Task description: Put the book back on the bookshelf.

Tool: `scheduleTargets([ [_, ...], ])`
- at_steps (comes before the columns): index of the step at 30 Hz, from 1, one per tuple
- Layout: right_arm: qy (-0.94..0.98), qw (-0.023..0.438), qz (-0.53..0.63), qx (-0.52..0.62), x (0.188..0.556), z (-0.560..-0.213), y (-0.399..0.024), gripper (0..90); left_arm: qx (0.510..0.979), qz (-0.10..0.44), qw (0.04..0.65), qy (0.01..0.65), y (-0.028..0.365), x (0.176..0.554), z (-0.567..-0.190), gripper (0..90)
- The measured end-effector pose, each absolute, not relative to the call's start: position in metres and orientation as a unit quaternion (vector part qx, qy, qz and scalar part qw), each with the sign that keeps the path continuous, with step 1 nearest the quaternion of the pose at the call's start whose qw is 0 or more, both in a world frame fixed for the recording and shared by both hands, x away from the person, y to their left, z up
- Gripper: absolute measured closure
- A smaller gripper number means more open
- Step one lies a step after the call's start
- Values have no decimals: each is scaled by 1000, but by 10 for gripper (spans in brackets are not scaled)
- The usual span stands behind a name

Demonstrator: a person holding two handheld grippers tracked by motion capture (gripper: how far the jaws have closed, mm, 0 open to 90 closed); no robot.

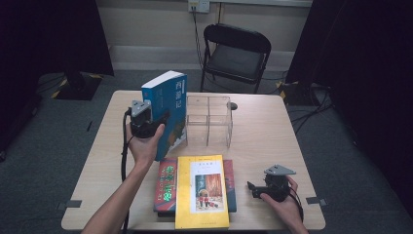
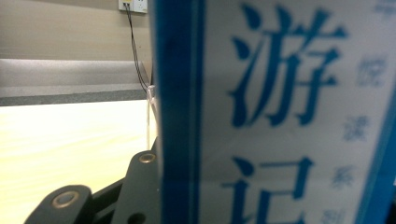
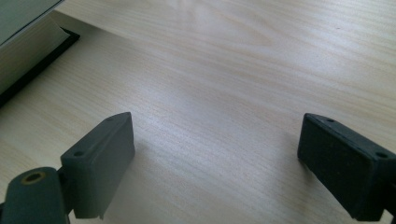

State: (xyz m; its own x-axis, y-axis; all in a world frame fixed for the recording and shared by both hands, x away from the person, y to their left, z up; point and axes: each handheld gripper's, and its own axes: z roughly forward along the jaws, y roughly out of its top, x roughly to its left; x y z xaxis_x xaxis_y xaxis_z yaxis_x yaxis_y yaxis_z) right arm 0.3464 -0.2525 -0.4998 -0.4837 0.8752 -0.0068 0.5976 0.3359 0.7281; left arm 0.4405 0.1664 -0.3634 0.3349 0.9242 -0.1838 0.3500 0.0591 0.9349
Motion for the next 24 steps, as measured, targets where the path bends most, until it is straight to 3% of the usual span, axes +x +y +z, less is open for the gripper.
scheduleTargets([
  [24, 794, 203, 342, 461, 346, -500, -252, 106, 631, 301, 525, 486, 160, 459, -401, 619],
])
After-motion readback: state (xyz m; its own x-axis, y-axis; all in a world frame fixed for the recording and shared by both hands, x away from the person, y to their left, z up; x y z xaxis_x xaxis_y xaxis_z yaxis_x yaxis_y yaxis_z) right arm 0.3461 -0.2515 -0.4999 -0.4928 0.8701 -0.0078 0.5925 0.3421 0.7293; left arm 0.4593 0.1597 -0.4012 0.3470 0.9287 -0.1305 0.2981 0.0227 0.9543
